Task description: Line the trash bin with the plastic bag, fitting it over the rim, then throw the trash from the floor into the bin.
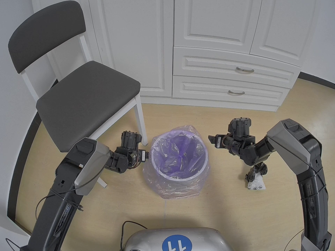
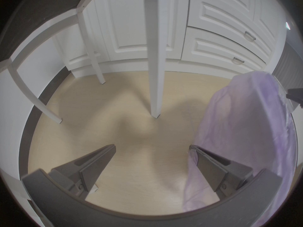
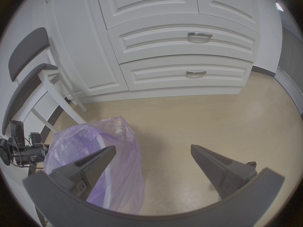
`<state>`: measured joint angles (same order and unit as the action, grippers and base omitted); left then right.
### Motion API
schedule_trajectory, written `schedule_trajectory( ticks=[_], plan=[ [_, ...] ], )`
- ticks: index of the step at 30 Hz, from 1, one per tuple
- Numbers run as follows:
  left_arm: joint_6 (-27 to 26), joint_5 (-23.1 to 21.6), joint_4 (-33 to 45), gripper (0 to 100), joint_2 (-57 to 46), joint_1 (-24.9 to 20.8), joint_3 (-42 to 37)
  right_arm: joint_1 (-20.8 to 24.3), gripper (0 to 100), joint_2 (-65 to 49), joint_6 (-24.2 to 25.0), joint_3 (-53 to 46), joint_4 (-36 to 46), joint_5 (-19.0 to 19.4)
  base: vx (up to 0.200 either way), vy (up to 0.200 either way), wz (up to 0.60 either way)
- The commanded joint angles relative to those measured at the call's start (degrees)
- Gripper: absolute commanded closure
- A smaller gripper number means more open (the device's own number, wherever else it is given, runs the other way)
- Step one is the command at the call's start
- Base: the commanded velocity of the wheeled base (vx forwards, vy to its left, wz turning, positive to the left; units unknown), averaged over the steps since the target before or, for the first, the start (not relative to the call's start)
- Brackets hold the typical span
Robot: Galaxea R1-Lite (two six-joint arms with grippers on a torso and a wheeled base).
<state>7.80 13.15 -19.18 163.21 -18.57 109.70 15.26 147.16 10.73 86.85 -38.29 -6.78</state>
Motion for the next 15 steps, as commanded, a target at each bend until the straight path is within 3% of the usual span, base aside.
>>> schedule_trajectory(
  ticks=[1, 6, 10, 15],
  plan=[
    [0.0, 0.1, 0.0, 0, 1.9, 0.6, -0.1, 0.0, 0, 0.1, 0.0, 0.0, 0.1, 0.0, 0.0, 0.0, 0.0],
    [0.0, 0.2, -0.2, 0, 1.0, 1.3, -1.9, 0.0, 0, -0.1, 0.0, -0.3, 0.1, 0.0, 0.0, 0.0, 0.0],
    [-0.2, -0.6, -1.8, 0, -6.8, 3.1, -12.6, 0.0, 0, -0.6, -0.1, -0.8, 0.1, 0.0, 0.0, 0.0, 0.0],
    [-0.3, -2.2, -9.5, 0, -12.0, 3.6, -17.1, 0.1, 0, -0.3, -0.1, -0.8, 0.1, 0.0, 0.0, 0.0, 0.0]
  ],
)
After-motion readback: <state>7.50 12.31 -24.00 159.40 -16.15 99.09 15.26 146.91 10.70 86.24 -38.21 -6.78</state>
